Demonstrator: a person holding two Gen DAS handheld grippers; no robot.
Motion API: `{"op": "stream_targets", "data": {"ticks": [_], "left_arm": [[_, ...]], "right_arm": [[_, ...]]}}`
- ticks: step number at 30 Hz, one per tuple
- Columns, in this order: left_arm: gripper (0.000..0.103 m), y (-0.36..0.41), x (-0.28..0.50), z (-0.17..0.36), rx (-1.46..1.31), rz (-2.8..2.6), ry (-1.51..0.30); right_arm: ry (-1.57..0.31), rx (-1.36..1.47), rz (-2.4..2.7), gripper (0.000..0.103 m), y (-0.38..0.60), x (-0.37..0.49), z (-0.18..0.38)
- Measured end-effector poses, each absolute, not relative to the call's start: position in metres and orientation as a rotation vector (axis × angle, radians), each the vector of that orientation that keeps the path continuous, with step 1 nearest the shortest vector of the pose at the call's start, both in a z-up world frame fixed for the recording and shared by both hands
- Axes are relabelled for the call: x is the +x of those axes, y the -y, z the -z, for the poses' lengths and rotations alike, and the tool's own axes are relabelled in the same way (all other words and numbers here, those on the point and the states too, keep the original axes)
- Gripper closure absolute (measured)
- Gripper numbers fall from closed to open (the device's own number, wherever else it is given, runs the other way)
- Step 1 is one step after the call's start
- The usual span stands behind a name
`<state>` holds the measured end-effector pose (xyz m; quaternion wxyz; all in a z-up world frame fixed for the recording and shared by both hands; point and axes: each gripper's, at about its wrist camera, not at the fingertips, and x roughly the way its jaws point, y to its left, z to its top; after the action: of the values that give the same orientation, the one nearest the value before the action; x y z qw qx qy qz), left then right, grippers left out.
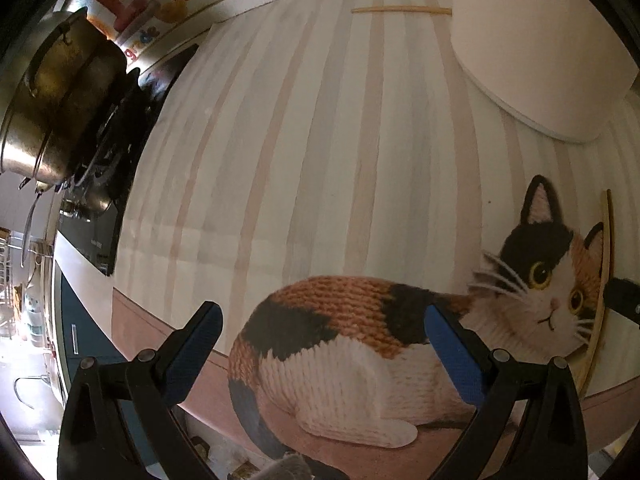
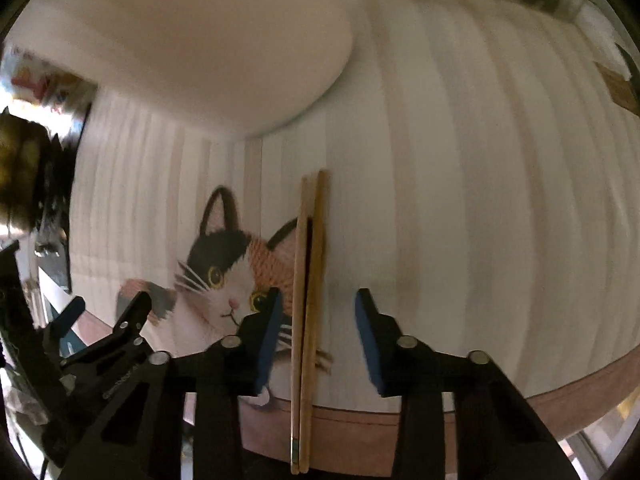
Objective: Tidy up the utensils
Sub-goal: 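Return to the mat and grasp the last chopstick with each tool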
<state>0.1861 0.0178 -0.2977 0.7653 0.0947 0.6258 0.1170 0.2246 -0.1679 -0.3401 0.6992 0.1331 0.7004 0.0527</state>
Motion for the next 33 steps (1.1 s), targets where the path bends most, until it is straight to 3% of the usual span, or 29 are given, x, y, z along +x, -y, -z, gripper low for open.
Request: {"op": "stream_targets", "data": {"ticks": [1, 2, 9, 11, 17, 19, 21, 26, 27, 29, 33], "left_arm": [[0.0, -0.018, 0.186, 0.298, 0.2, -0.254, -1.361], [0.0, -0.019, 0.187, 0.297, 0.197, -0.253, -1.362], [0.0, -0.012, 0.186, 0.293, 0.201, -0.229, -1.354], [0.0, -0.01, 0.186, 0.294, 0.204, -0.215, -1.355], [0.0, -0.001, 0.184, 0.295, 0.234, -0.2, -1.359], [0.0, 0.0, 0.184, 0.296, 0.248, -0.199, -1.361], [0.0, 0.001, 0.184, 0.296, 0.255, -0.202, -1.36], [0.0, -0.002, 0.185, 0.294, 0.258, -0.207, -1.362], [0.0, -0.002, 0.185, 0.294, 0.256, -0.207, -1.364], [0.0, -0.002, 0.185, 0.294, 0.253, -0.209, -1.364], [0.0, -0.003, 0.184, 0.294, 0.246, -0.207, -1.368]], "right_arm": [[-1.542, 0.269, -0.114, 0.077, 0.165, 0.223, 0.339], [-1.545, 0.243, -0.116, 0.093, 0.163, 0.224, 0.339], [-1.54, 0.243, -0.118, 0.103, 0.172, 0.217, 0.339], [-1.537, 0.168, -0.055, 0.103, 0.185, 0.214, 0.34], [-1.547, 0.374, -0.084, 0.101, 0.219, 0.207, 0.337], [-1.551, 0.395, -0.122, 0.09, 0.217, 0.206, 0.335], [-1.549, 0.384, -0.153, 0.071, 0.211, 0.205, 0.335], [-1.571, 0.303, -0.17, 0.073, 0.192, 0.2, 0.344], [-1.571, 0.251, -0.156, 0.082, 0.188, 0.2, 0.343], [-1.572, 0.204, -0.126, 0.091, 0.182, 0.202, 0.341], [-1.573, 0.204, -0.113, 0.096, 0.196, 0.203, 0.338]]}}
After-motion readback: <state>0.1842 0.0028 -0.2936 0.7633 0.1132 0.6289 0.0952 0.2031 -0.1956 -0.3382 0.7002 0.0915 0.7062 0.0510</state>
